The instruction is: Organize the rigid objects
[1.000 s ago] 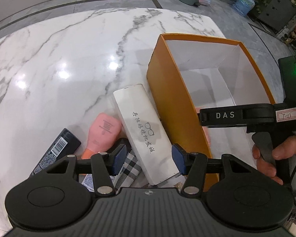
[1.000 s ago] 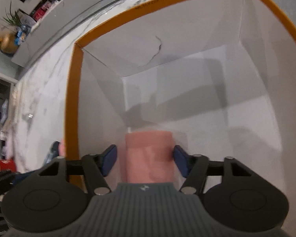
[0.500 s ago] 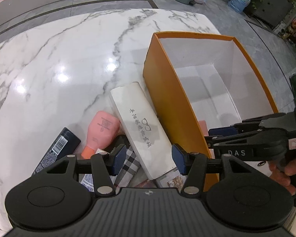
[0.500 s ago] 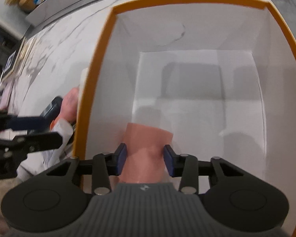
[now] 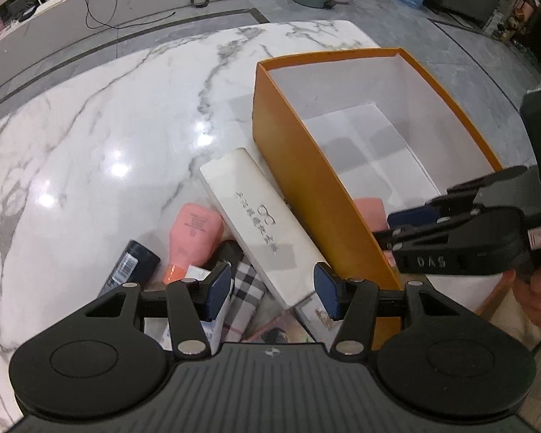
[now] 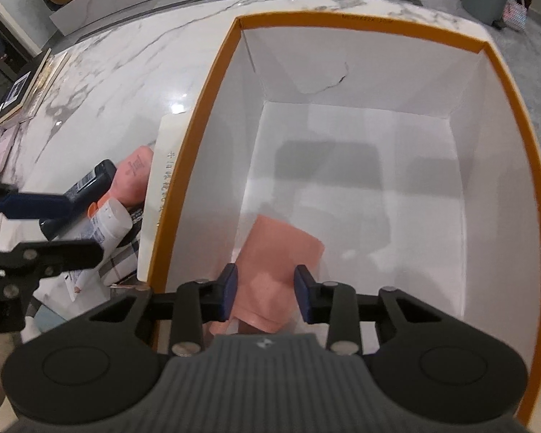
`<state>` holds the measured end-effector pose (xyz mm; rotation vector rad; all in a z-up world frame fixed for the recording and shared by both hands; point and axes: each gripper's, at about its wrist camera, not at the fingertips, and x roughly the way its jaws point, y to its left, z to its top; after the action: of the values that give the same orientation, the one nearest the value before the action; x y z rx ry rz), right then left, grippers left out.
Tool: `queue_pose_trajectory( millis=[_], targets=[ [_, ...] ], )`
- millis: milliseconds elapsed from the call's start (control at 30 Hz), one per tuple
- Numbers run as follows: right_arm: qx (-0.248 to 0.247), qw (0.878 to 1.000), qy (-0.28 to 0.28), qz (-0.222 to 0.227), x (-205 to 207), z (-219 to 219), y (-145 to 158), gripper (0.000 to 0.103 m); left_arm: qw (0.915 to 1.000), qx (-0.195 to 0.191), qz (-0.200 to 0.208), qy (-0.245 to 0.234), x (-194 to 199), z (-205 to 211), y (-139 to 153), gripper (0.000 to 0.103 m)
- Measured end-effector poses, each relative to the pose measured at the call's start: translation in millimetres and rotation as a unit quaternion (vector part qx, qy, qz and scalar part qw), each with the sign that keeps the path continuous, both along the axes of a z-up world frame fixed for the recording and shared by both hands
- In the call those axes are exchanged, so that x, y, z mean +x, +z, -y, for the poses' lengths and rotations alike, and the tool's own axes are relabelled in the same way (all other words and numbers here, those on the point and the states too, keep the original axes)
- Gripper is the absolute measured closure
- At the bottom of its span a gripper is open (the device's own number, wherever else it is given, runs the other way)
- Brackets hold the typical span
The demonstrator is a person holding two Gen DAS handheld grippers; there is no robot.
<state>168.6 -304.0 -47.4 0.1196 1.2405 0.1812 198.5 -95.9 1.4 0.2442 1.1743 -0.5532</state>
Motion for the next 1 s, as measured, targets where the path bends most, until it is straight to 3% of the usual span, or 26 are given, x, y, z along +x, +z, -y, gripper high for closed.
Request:
queue_pose_trajectory(
  millis=[300, 567, 733, 867, 1000],
  targets=[
    [-0.059, 0.996, 0.015, 0.067, -20.4, -10.5, 37.1, 0.068, 0.9993, -0.018, 0.033, -0.004, -12.5, -18.5, 13.6, 0.044],
    [-0.071, 0.985, 0.079, 0.136, -36.7, -49.8, 69.1, 0.068, 0.9965, -0.037, 0.07, 0.028, -16.5, -51.2, 22.5, 0.044],
    [-0.069, 0.981, 0.12, 0.136, -37.9, -83.1, 70.5, 0.068, 0.9966, -0.031, 0.076, -0.005, -18.2, -62.2, 17.0, 0.044],
    [-0.096, 0.975, 0.167, 0.113, -37.1, -115.0, 59.4, 0.069, 0.9928, -0.007, 0.102, -0.062, -22.4, -61.9, 2.9, 0.042],
    [-0.131, 0.963, 0.214, 0.099, -37.3, -135.8, 44.3, 0.069, 0.9934, 0.007, 0.083, -0.079, -15.8, -64.1, -15.9, 0.04]
  ],
)
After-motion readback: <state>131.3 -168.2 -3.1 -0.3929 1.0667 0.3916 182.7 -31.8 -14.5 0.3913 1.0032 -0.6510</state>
